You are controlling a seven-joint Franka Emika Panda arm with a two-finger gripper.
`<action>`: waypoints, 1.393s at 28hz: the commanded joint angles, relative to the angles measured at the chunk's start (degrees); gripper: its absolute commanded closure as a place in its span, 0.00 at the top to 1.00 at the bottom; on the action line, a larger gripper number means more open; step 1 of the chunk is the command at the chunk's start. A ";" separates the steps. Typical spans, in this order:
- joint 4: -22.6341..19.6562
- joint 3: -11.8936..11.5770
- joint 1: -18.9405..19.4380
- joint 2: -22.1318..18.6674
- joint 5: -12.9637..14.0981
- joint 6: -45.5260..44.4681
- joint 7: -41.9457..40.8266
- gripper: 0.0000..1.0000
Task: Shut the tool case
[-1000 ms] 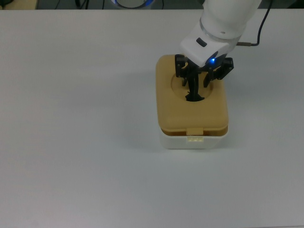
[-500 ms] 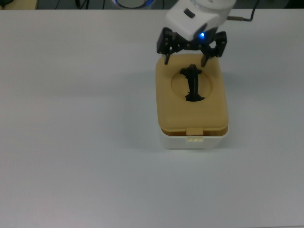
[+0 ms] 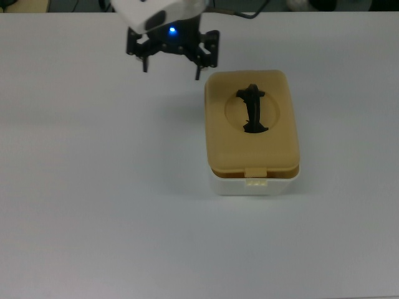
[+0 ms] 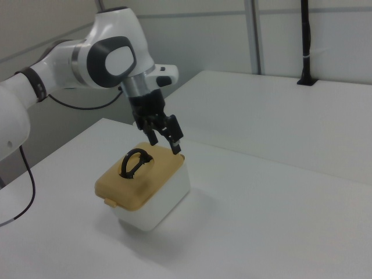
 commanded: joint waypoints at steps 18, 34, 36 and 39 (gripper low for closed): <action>-0.90 -4.06 -2.70 -2.95 2.77 -0.85 -4.01 1.00; -0.90 -4.76 -3.75 -4.27 3.04 -0.94 -4.01 1.00; -0.90 -4.76 -3.75 -4.53 3.04 -1.12 -4.01 1.00; -0.90 -4.76 -4.28 -4.71 3.04 -1.21 -4.01 1.00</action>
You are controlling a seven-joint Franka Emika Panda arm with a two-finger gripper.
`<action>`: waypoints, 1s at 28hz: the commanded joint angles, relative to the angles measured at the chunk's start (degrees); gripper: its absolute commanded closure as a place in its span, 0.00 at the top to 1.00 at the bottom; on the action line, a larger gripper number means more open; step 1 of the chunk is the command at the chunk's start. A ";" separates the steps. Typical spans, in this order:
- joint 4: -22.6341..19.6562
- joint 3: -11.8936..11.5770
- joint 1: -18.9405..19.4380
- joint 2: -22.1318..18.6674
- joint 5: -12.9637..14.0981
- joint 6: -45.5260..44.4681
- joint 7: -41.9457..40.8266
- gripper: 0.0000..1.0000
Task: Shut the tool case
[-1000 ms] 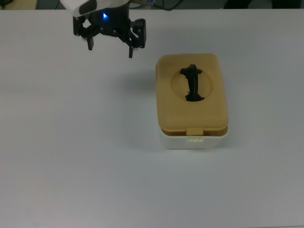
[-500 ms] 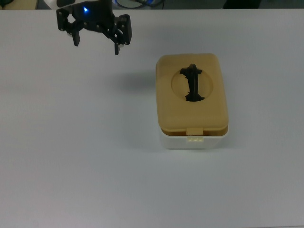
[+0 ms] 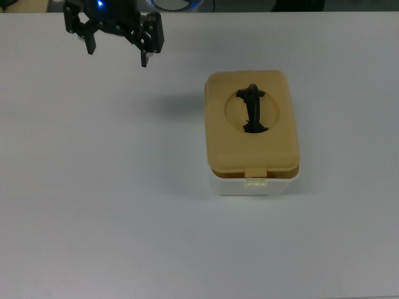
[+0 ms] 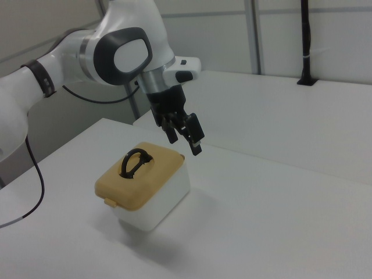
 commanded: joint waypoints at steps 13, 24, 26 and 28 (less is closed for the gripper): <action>-0.72 -0.28 -0.70 -2.23 2.60 -1.82 -3.31 1.00; -0.90 -0.28 -0.70 -2.15 2.69 -1.82 -3.48 1.00; -0.90 -0.28 -0.79 -2.23 2.69 -1.82 -4.01 1.00; -0.90 -0.28 -0.88 -2.15 2.60 -1.82 -4.54 1.00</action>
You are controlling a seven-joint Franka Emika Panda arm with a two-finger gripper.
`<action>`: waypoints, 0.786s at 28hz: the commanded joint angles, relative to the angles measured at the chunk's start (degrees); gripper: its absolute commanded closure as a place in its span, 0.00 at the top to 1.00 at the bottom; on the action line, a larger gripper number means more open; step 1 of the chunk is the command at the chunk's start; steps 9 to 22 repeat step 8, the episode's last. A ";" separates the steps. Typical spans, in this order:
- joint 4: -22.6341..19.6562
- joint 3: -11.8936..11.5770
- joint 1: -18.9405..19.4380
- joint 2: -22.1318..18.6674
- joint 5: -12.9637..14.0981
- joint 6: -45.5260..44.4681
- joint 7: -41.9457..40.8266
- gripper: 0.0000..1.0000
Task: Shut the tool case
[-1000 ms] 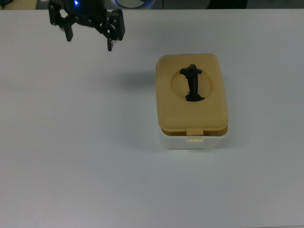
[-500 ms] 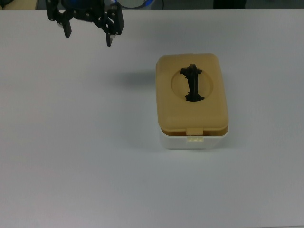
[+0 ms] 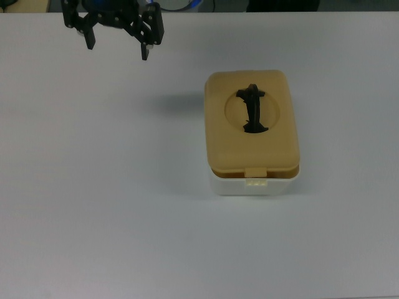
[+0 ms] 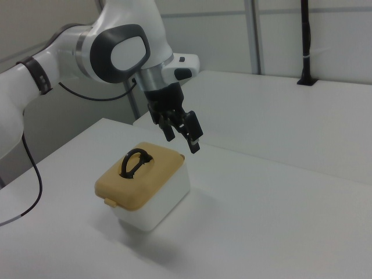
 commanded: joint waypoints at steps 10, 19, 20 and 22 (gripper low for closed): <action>-0.89 -0.33 -0.71 -1.33 1.12 -1.24 -2.92 1.00; -0.89 -0.33 -0.71 -1.33 1.12 -1.24 -2.92 1.00; -0.89 -0.33 -0.71 -1.33 1.12 -1.24 -2.92 1.00; -0.89 -0.33 -0.71 -1.33 1.12 -1.24 -2.92 1.00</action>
